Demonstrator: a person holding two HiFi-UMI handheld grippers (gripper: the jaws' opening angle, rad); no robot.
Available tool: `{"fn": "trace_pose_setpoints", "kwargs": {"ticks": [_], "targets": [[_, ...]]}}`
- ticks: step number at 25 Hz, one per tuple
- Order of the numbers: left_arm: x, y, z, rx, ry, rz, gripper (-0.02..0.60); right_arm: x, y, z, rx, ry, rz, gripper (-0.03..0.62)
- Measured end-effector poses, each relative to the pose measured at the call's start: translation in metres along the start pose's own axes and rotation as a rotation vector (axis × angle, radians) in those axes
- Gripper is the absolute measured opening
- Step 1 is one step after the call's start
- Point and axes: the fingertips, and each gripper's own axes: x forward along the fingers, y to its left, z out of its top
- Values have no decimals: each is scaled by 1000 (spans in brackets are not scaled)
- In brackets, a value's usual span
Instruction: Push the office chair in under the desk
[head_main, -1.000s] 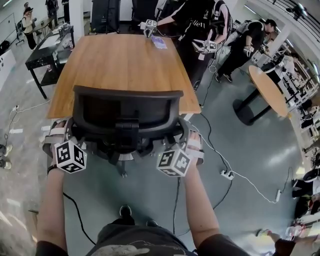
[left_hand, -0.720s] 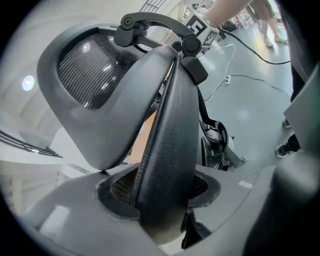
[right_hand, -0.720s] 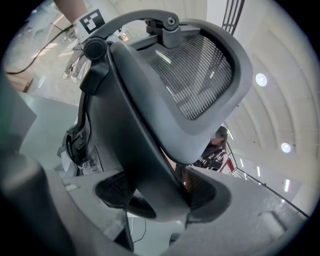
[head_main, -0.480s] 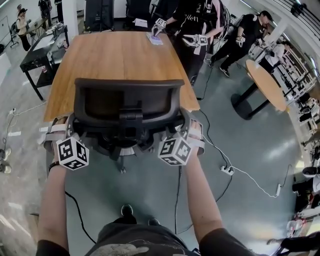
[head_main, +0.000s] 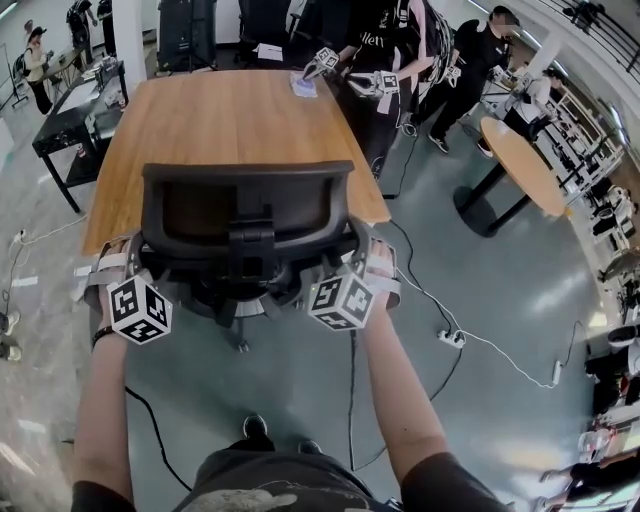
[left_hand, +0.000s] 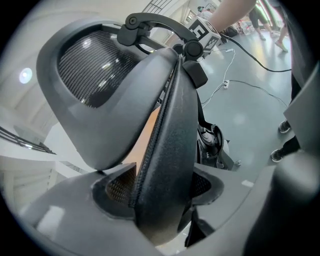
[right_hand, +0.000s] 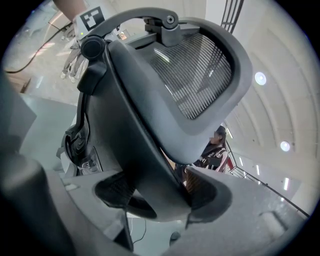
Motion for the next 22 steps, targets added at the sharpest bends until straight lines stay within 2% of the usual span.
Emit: {"fn": "trace_pose_setpoints", "kwargs": {"ticks": [3, 4, 6, 13, 18, 22], "targets": [[3, -1, 4, -53, -30, -4, 404, -1, 0, 0, 6, -9, -2, 289], [3, -1, 3, -58, -31, 0, 413, -1, 1, 0, 12, -12, -2, 298], [1, 0, 0, -51, -20, 5, 419, -3, 1, -1, 19, -16, 0, 341], [-19, 6, -1, -16, -1, 60, 433, -21, -1, -5, 90, -39, -17, 348], [-41, -5, 2, -60, 7, 88, 426, -35, 1, -4, 102, -72, -34, 348], [-67, -19, 22, -91, -26, 103, 401, -59, -1, -4, 136, -117, -41, 348]]}}
